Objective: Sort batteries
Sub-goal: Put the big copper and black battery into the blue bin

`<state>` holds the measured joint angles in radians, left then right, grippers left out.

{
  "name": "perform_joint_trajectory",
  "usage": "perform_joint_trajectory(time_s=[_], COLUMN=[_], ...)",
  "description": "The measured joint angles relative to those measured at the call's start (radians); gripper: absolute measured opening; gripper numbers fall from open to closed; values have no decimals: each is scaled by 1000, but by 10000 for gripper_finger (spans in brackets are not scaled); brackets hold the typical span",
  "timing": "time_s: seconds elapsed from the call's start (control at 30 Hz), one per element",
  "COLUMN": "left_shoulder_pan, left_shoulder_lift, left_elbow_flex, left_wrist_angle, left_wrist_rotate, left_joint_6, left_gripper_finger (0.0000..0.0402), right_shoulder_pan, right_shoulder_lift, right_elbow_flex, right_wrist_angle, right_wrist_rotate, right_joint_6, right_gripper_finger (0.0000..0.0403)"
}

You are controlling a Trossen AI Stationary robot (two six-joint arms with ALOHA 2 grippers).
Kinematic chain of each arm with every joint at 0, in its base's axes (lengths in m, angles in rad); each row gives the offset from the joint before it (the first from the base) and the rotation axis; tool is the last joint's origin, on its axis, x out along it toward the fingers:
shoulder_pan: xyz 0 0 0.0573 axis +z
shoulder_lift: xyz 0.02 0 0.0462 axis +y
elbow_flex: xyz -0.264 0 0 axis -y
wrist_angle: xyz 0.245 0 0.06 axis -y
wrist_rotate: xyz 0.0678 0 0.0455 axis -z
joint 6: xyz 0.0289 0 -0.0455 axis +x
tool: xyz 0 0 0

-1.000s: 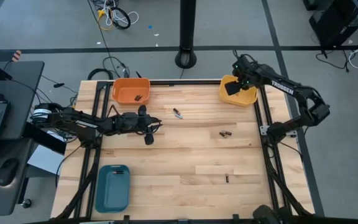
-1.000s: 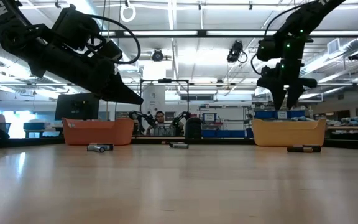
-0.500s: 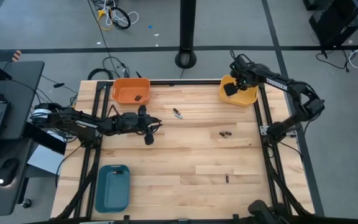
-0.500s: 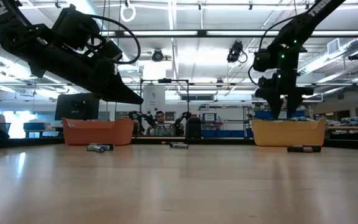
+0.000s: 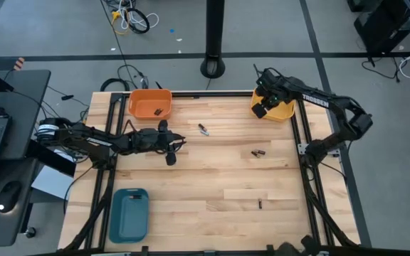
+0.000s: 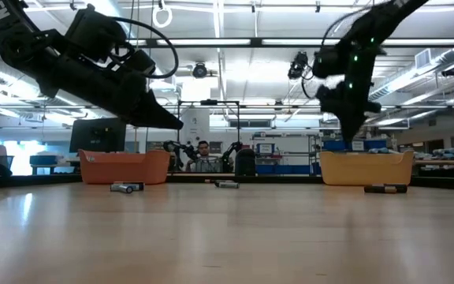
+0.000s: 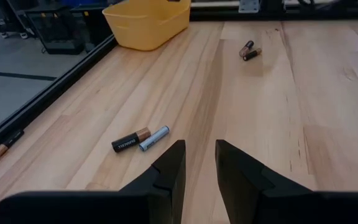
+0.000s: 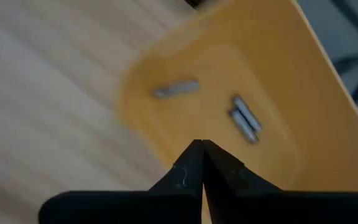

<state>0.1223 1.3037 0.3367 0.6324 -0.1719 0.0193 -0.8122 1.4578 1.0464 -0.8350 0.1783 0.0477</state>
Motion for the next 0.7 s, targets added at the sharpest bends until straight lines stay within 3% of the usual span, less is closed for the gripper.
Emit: perform_joint_trajectory(time_s=[0.23, 0.47, 0.7], left_shoulder_pan=[0, 0, 0], left_shoulder_lift=[0, 0, 0], left_elbow_flex=[2, 47, 175], left_wrist_angle=[50, 55, -197], left_wrist_rotate=[0, 66, 80], left_joint_6=[-11, -75, -77], left_gripper_finger=[94, 94, 94], right_shoulder_pan=[211, 415, 583], right_shoulder_lift=[-143, -239, -278], right_elbow_flex=[1, -100, -322], right_wrist_angle=[14, 227, 582], right_wrist_rotate=[0, -2, -19], right_joint_6=[45, 103, 201], right_gripper_finger=[7, 5, 5])
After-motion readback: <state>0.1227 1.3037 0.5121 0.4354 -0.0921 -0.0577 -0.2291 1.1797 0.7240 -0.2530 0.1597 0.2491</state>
